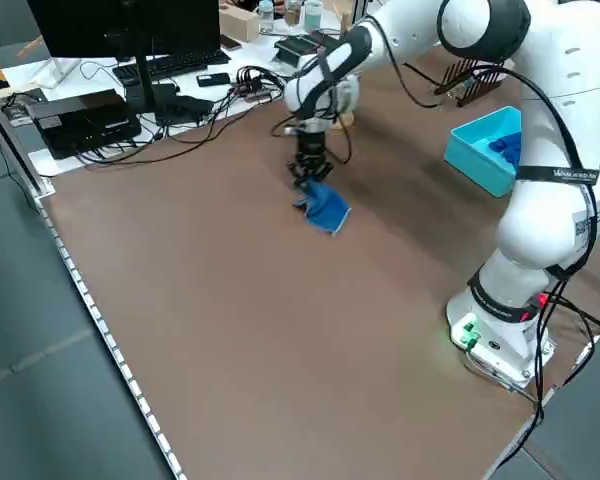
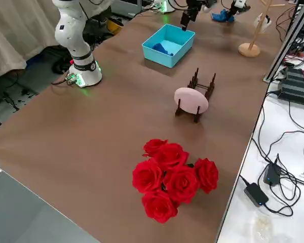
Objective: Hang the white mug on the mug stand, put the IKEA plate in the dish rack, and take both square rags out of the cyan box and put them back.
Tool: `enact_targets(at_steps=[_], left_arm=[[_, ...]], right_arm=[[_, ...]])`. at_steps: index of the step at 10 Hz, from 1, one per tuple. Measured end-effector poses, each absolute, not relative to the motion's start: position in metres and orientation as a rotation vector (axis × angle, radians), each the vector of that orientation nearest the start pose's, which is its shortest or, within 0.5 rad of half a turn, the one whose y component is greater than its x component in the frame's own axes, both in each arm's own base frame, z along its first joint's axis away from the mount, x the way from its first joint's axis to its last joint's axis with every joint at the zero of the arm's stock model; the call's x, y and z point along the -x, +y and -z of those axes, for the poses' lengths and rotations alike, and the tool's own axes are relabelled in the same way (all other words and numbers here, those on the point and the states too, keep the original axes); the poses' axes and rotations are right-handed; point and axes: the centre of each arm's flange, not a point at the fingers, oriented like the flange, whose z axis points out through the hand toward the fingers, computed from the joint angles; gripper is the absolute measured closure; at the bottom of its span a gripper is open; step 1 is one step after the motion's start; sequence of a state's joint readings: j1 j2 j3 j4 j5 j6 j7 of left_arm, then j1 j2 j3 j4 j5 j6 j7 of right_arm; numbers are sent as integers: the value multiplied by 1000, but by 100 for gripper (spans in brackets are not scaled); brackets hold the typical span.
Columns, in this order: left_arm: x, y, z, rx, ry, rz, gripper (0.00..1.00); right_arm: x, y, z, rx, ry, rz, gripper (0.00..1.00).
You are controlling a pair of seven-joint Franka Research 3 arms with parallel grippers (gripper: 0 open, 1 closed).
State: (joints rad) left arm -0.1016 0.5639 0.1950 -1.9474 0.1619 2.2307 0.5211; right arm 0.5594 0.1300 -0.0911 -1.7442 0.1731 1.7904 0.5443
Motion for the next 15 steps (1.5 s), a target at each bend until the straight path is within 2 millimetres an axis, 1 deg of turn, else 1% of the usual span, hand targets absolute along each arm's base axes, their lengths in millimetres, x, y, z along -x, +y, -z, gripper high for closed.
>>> enact_targets(at_steps=[1, 2, 4, 5, 6, 7, 8, 9, 10, 13, 14, 15], left_arm=[[-581, 100, -178, 2838, 853, -517, 92], [-575, 135, -182, 2826, 885, -529, 92], [-560, 202, -185, 2840, 919, -508, 92], [-554, 217, -184, 2852, 915, -502, 92], [-554, 208, -180, 2872, 917, -492, 92], [-559, 180, -175, 2910, 920, -467, 92], [-566, 144, -172, 2941, 901, -444, 92], [-574, 106, -173, 2968, 854, -417, 92], [-578, 65, -174, 2999, 797, -393, 92], [-582, -61, -181, 3089, 631, -335, 92], [-583, -95, -187, 3115, 576, -301, 92], [-587, -123, -191, 3139, 530, -255, 92]], right_arm=[[-496, 307, -467, 3026, 213, -193, 0], [-469, 326, -444, 3023, 230, -174, 0], [-423, 351, -396, 3029, 239, -157, 0], [-403, 361, -375, 3031, 235, -142, 0], [-387, 369, -359, 3027, 236, -122, 0], [-372, 376, -346, 3023, 235, -103, 0], [-356, 383, -331, 3022, 231, -88, 0], [-342, 389, -314, 3026, 220, -78, 0], [-334, 392, -298, 3034, 212, -74, 0], [-327, 397, -254, 3066, 196, -74, 2], [-324, 397, -241, 3070, 192, -65, 6], [-321, 397, -231, 3072, 186, -55, 13]])
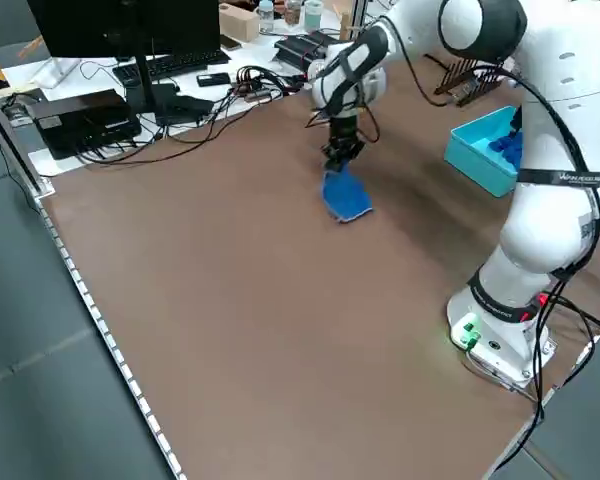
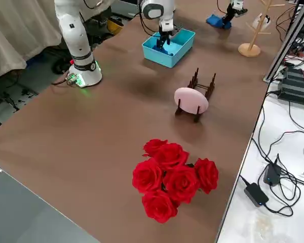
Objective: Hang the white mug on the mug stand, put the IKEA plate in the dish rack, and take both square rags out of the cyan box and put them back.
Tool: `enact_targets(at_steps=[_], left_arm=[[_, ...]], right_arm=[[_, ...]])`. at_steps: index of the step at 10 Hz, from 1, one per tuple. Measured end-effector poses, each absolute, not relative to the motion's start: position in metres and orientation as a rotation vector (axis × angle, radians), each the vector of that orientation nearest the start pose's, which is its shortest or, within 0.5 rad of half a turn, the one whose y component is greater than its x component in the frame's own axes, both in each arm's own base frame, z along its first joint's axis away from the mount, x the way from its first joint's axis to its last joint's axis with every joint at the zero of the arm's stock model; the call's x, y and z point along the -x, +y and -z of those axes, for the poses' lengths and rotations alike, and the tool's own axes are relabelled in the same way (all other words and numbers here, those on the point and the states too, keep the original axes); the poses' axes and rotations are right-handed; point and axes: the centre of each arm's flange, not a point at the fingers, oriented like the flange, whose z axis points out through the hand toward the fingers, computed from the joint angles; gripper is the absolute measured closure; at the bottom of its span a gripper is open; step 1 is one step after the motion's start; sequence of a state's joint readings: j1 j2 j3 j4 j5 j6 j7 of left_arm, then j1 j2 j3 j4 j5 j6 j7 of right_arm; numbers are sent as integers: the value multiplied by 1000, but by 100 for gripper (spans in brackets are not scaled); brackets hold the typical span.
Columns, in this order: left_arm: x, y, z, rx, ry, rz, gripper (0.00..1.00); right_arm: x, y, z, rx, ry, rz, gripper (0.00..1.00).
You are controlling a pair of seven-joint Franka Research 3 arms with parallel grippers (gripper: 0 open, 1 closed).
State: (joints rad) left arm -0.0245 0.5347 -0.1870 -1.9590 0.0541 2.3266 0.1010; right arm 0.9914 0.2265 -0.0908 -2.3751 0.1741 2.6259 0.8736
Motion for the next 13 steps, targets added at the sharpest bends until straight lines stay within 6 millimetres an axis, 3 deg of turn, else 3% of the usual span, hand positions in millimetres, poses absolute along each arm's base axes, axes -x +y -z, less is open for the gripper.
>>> enact_targets(at_steps=[2, 3, 5, 7, 8, 9, 12, 13], left_arm=[[-596, -154, -190, 3164, 483, -182, 92], [-602, -151, -187, 3167, 466, -172, 92], [-613, -109, -180, 3135, 401, -170, 92], [-621, -62, -180, 3092, 343, -165, 92], [-622, -33, -179, 3065, 345, -170, 92], [-622, 2, -179, 3031, 392, -184, 92], [-606, 108, -180, 2939, 578, -263, 92], [-601, 123, -181, 2929, 618, -277, 92]], right_arm=[[-319, 396, -227, 3074, 185, -51, 45], [-320, 395, -227, 3073, 198, -50, 63], [-323, 393, -228, 3070, 229, -46, 95], [-338, 386, -241, 3059, 274, -35, 98], [-354, 378, -259, 3066, 307, -50, 98], [-375, 369, -288, 3086, 331, -78, 98], [-442, 333, -399, 3130, 359, -206, 98], [-458, 319, -422, 3129, 342, -219, 98]])
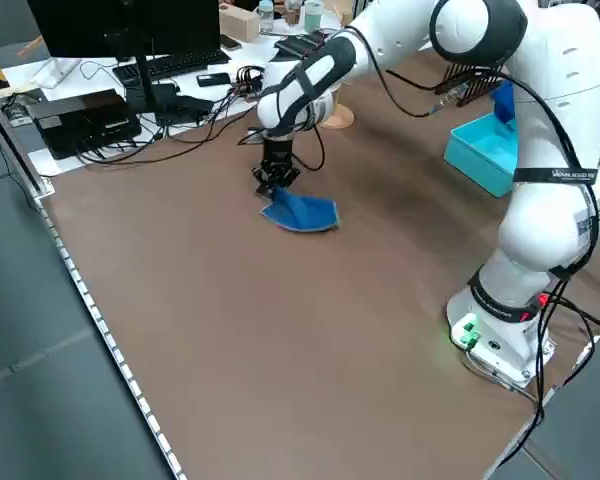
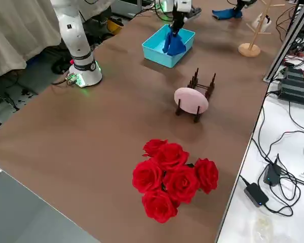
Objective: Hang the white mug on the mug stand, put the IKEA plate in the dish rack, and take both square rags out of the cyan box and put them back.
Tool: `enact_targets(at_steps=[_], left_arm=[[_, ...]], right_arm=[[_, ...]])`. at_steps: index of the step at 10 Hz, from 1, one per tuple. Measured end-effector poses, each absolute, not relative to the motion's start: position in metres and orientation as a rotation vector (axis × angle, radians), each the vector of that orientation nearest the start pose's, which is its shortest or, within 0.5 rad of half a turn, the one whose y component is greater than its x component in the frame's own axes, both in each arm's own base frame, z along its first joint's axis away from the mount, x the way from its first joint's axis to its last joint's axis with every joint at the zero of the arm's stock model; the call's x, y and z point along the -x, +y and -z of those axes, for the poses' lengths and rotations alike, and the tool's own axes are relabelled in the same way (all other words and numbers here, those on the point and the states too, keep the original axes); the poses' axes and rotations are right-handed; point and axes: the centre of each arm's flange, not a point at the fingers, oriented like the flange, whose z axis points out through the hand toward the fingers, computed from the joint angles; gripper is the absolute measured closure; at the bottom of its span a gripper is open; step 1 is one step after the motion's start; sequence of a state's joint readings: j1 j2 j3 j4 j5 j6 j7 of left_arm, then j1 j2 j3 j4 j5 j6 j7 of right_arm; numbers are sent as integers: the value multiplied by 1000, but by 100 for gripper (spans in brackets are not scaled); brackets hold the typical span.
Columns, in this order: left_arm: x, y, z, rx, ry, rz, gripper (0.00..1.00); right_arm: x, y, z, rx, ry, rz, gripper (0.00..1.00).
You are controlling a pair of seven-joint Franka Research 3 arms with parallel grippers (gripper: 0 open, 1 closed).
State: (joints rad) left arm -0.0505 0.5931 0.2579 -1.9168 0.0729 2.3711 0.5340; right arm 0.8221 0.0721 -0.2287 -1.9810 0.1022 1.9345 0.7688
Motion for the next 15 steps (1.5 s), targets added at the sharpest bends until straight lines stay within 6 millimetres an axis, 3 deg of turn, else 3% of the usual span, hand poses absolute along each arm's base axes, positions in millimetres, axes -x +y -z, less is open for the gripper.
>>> enact_targets(at_steps=[2, 4, 6, 8, 9, 11, 13, 15], left_arm=[[-598, 132, -189, 2912, 725, -284, 92], [-597, 141, -217, 2916, 766, -277, 92], [-594, 129, -270, 2946, 774, -294, 93], [-587, 101, -330, 2978, 784, -291, 93], [-582, 78, -355, 2995, 769, -292, 93], [-571, 21, -393, 3010, 738, -278, 93], [-555, -54, -423, 3006, 713, -239, 93], [-533, -139, -438, 2997, 714, -197, 93]], right_arm=[[-484, 278, -438, 3121, 298, -230, 98], [-506, 227, -432, 3124, 252, -257, 98], [-521, 174, -421, 3139, 175, -271, 98], [-529, 127, -395, 3137, 113, -239, 98], [-526, 112, -372, 3141, 105, -206, 98], [-513, 100, -335, 3147, 101, -174, 98], [-512, 78, -323, 3143, 50, -148, 98], [-518, 8, -323, 3130, -22, -127, 98]])
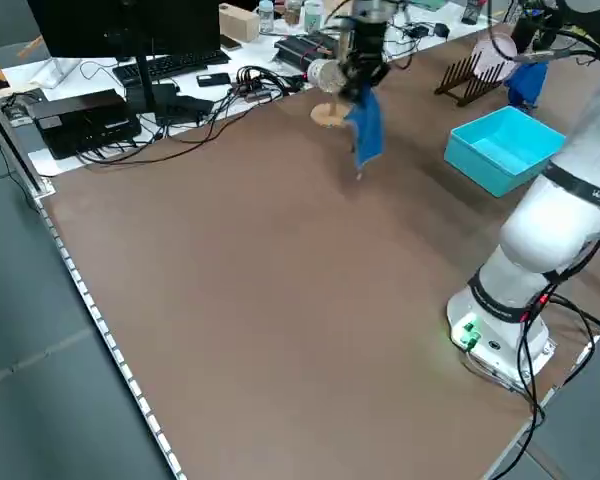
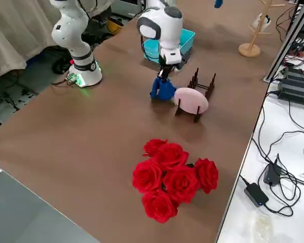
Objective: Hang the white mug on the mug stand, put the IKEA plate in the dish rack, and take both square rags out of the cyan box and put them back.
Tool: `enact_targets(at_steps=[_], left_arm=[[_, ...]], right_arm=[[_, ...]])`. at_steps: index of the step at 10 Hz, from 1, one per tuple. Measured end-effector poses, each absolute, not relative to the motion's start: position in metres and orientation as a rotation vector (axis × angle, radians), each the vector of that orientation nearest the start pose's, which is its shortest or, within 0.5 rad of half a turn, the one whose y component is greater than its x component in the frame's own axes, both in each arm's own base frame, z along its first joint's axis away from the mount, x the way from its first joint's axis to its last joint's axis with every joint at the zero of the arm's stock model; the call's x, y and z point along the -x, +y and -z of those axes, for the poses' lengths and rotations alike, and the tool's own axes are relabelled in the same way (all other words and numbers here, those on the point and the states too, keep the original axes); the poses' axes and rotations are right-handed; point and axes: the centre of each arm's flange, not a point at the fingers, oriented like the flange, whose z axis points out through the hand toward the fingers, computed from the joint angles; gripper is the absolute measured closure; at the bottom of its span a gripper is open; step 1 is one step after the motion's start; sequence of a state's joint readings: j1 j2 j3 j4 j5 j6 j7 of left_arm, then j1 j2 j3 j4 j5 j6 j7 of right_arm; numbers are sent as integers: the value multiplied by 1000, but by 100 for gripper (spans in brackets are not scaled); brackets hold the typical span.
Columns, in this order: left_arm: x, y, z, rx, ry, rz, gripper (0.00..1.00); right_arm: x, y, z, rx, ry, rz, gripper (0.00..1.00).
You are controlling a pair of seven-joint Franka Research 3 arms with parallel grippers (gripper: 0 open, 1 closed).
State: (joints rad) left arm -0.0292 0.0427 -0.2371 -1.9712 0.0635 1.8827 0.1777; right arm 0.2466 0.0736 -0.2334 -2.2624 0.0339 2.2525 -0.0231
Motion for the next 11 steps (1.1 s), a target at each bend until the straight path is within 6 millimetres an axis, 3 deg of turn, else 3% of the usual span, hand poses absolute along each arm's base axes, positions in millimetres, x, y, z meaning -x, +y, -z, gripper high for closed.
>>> enact_targets(at_steps=[1, 4, 5, 6, 9, 11], left_arm=[[-521, -180, -440, 3005, 702, -183, 93], [-473, -293, -450, 3034, 665, -116, 93], [-454, -329, -452, 3049, 655, -78, 93], [-435, -360, -452, 3069, 641, -44, 93], [-403, -427, -435, 3180, 592, -2, 93], [-389, -453, -408, 3193, 586, -53, 93]], right_arm=[[-518, -23, -322, 3126, -28, -118, 98], [-510, -89, -314, 3110, -149, -133, 98], [-505, -108, -308, 3105, -176, -145, 98], [-503, -113, -298, 3107, -186, -143, 98], [-485, -86, -238, 3127, -242, -83, 98], [-482, -36, -224, 3073, -212, -80, 98]])
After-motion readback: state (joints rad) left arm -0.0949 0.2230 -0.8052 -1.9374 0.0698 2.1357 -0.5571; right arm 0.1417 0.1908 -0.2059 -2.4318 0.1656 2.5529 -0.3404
